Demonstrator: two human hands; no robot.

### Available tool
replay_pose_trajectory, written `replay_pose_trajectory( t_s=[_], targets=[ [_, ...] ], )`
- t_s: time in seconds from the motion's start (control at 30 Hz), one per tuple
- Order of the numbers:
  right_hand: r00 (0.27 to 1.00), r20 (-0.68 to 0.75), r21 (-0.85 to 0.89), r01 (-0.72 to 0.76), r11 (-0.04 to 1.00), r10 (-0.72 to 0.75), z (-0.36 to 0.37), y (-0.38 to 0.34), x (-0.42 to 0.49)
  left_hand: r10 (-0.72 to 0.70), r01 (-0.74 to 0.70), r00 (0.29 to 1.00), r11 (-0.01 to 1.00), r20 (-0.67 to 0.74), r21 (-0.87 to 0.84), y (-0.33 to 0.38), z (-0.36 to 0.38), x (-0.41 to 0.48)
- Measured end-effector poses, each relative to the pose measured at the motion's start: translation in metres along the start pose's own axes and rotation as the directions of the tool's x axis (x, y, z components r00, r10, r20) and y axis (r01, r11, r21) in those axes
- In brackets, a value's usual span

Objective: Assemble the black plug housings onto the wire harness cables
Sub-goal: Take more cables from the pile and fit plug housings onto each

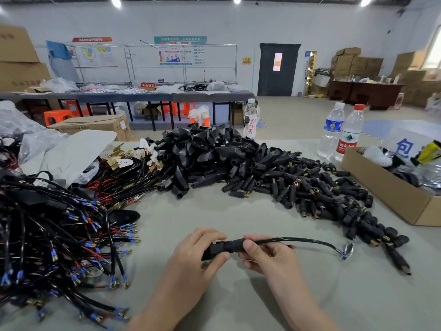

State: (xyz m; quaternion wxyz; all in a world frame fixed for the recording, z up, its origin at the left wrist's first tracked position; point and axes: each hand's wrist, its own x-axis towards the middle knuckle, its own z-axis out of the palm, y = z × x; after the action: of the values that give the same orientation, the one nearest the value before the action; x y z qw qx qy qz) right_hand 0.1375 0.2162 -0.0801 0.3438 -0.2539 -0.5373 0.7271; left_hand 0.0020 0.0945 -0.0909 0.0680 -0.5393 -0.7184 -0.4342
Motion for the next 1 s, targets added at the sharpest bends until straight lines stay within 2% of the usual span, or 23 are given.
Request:
replay_pose_trajectory(
  t_s=[0.3,0.57,0.63,0.8,1.0],
  targets=[
    [0.999,0.038,-0.023,0.019,1.0,-0.019,0.001,-0.001,-0.003,0.001,-0.001,1.0,0.999,0.006,0.042,0.0,0.006,-0.003],
    [0.999,0.024,-0.007,-0.023,1.0,0.023,0.005,-0.005,-0.005,-0.006,0.01,0.997,0.999,-0.082,0.047,-0.004,0.012,-0.002],
    [1.0,0.007,-0.013,-0.019,1.0,0.019,0.006,-0.005,-0.005,-0.038,0.041,0.996,0.998,-0.076,0.037,-0.004,0.012,-0.001],
    [0.995,-0.091,-0.063,0.039,0.997,-0.045,0.004,-0.001,-0.003,-0.031,0.034,0.999,0.985,-0.021,0.169,-0.005,0.012,-0.001],
    [0.978,-0.194,-0.074,0.068,0.995,-0.081,0.01,0.001,-0.002,-0.095,0.083,0.995,0.956,0.03,0.28,0.008,0.004,-0.001]
  ],
)
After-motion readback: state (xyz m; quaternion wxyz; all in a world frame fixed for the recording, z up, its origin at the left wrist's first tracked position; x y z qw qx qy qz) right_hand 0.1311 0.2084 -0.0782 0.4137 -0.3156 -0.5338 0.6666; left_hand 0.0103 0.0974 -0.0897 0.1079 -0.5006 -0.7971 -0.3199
